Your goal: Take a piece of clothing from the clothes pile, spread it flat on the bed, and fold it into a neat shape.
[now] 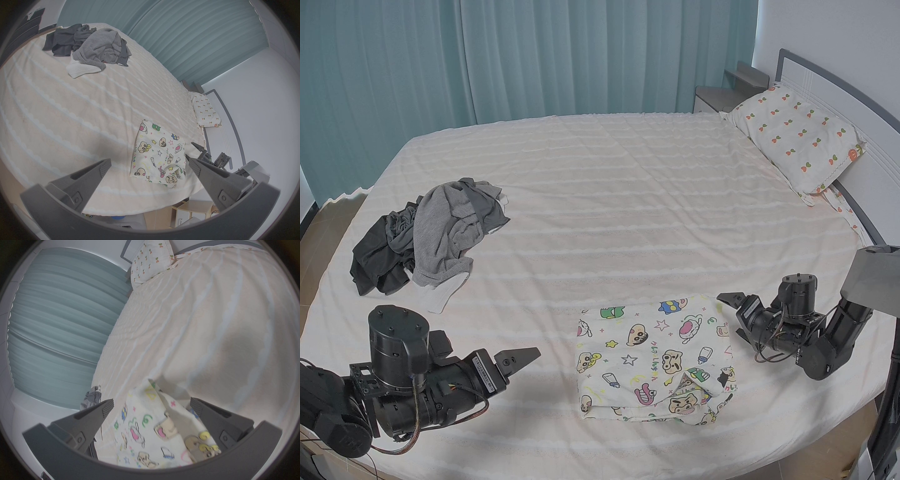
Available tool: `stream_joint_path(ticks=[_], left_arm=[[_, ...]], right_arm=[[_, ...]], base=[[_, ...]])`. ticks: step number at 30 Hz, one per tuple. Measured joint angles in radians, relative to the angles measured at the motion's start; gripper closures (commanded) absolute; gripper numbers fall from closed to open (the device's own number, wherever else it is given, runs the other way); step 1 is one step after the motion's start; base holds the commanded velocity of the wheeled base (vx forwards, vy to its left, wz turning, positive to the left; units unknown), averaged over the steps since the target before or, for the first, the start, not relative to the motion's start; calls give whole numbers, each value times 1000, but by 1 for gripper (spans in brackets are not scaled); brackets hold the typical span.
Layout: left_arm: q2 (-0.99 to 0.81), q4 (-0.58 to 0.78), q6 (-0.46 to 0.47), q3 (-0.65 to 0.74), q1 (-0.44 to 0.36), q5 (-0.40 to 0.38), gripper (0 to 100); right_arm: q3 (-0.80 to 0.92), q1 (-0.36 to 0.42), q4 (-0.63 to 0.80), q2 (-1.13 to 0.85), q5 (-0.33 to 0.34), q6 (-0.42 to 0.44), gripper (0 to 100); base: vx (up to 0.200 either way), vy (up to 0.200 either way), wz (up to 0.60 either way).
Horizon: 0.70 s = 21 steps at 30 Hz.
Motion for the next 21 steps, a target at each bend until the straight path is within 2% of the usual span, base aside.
stream_joint_path(ticks=[5, 9, 21], left_arm=[[0, 0, 0, 0, 0, -1, 0], [0, 1, -1, 0, 0, -2, 0], [1, 1, -1, 1, -1, -3, 0]], right_arm=[[162, 14, -26, -73, 67, -23, 0], [293, 54, -119, -119, 122, -46, 0], [355, 178, -264, -22, 106, -53, 0]], base=[[0, 0, 0], [0, 0, 0], [0, 0, 0]])
